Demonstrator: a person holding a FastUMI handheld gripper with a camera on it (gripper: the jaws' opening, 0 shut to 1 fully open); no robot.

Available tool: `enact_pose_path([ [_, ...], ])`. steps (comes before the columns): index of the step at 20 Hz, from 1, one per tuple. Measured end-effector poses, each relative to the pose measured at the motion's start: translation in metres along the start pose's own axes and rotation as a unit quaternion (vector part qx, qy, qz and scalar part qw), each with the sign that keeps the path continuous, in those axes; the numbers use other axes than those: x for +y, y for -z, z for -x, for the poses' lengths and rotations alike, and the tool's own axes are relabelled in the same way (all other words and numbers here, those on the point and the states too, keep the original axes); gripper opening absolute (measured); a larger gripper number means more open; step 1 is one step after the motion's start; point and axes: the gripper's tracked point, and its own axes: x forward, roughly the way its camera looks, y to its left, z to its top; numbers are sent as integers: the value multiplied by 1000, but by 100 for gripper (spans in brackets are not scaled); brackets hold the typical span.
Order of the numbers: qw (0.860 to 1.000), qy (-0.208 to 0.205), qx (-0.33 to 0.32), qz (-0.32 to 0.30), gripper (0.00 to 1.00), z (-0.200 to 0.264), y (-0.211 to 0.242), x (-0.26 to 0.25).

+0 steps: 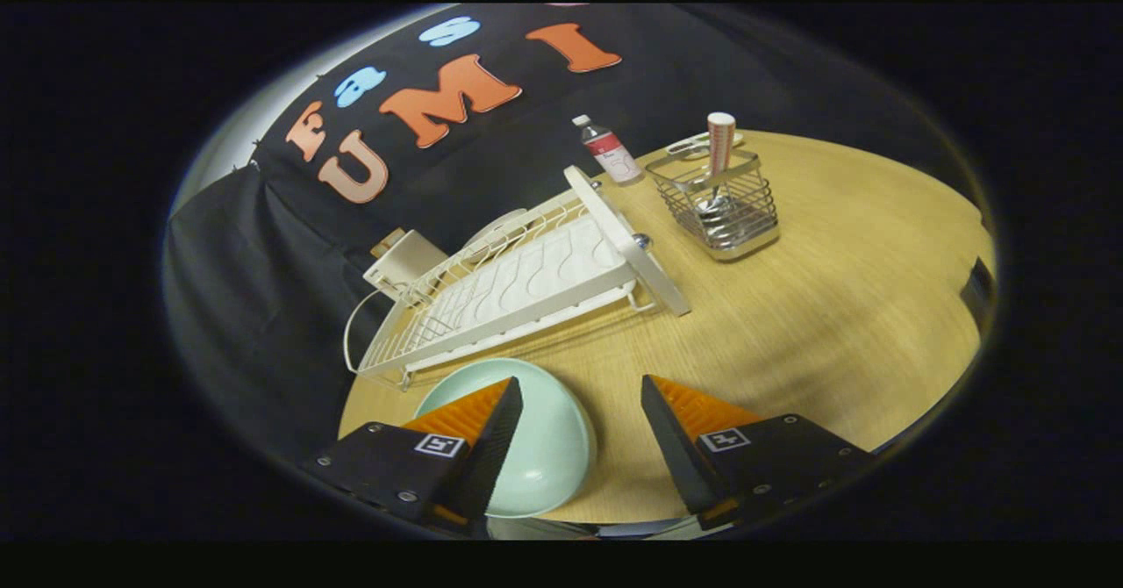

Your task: Take the plate from the dish rack, then take the spoon from the basket and place it into the plate.

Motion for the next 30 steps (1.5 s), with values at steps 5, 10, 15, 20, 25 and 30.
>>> enact_pose_path([
  [5, 994, 60, -56, 68, 99, 19, -46, -37],
  [10, 984, 99, -111, 100, 99, 36, -99, -63],
  [15, 961, 137, -174, 165, 98, 45, -145, -76],
  [20, 945, 135, -221, 201, 98, 33, -175, -71],
  [25, 941, 127, -242, 202, 99, 8, -188, -77],
  [30, 944, 116, -248, 183, 91, -12, -196, -83],
])
